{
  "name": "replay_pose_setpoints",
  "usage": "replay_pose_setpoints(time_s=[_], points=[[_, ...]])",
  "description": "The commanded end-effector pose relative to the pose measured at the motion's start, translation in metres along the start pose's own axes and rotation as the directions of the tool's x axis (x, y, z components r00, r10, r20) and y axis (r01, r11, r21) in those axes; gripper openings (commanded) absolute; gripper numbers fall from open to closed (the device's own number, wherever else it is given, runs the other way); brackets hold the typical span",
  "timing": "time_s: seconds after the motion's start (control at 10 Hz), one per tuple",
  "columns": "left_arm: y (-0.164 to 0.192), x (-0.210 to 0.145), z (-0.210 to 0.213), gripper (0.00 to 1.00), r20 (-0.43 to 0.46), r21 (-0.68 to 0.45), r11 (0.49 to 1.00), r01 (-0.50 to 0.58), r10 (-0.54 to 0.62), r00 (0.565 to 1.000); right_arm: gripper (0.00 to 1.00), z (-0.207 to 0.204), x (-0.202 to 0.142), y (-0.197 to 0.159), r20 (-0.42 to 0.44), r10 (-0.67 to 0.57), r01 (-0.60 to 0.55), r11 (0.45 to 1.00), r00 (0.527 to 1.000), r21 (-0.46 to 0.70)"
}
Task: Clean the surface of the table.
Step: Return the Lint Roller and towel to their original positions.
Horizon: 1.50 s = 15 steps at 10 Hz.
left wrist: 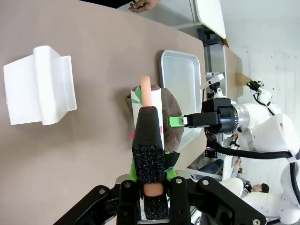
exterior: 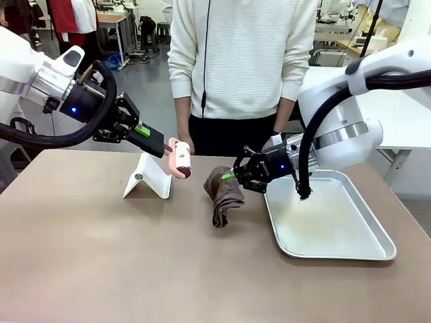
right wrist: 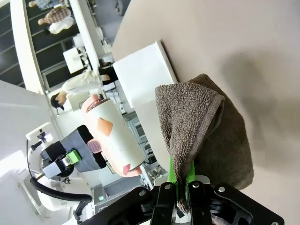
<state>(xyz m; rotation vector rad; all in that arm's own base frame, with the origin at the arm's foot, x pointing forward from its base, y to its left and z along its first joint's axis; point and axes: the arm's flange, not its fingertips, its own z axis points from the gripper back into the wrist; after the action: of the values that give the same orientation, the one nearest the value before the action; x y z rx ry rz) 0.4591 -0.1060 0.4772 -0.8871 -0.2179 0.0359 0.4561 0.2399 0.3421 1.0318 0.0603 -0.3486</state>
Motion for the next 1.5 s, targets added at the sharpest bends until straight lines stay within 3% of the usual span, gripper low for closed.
replay_pose_setpoints(time_s=[0.0, 0.3, 0.4, 0.7, 0.9, 1.1, 1.4], points=[[-0.007, -0.012, 0.006, 0.22, 0.012, 0.003, 1.0, 0.017, -0.017, 1.0, 0.07, 0.0, -0.005, 0.003, -0.005, 0.005, -0.005, 1.0, 1.0, 0.018], [-0.007, -0.006, 0.003, 0.22, 0.001, -0.002, 1.0, 0.017, -0.017, 1.0, 0.07, -0.002, -0.003, 0.001, -0.006, 0.004, -0.004, 1.0, 1.0, -0.001], [-0.012, 0.013, -0.005, 0.22, -0.054, 0.077, 0.996, 0.045, -0.041, 0.998, 0.07, -0.019, 0.007, 0.009, 0.071, -0.043, 0.04, 0.999, 0.997, 0.031], [-0.022, 0.059, -0.015, 0.22, -0.07, 0.155, 0.985, 0.07, -0.06, 0.996, 0.07, -0.053, 0.029, -0.009, 0.097, -0.104, 0.108, 0.994, 0.99, -0.029], [-0.024, 0.075, -0.031, 0.22, -0.112, 0.207, 0.976, 0.075, -0.053, 0.992, 0.07, -0.068, 0.045, -0.022, 0.16, -0.126, 0.147, 0.981, 0.979, -0.128], [-0.022, 0.087, -0.048, 0.22, -0.174, 0.247, 0.966, 0.079, -0.036, 0.984, 0.07, -0.065, 0.048, -0.024, 0.192, -0.125, 0.149, 0.982, 0.973, -0.118], [-0.013, 0.091, -0.057, 0.22, -0.133, 0.273, 0.962, 0.022, 0.016, 0.991, 0.07, -0.067, 0.045, -0.039, 0.161, -0.115, 0.133, 0.985, 0.98, -0.11]])
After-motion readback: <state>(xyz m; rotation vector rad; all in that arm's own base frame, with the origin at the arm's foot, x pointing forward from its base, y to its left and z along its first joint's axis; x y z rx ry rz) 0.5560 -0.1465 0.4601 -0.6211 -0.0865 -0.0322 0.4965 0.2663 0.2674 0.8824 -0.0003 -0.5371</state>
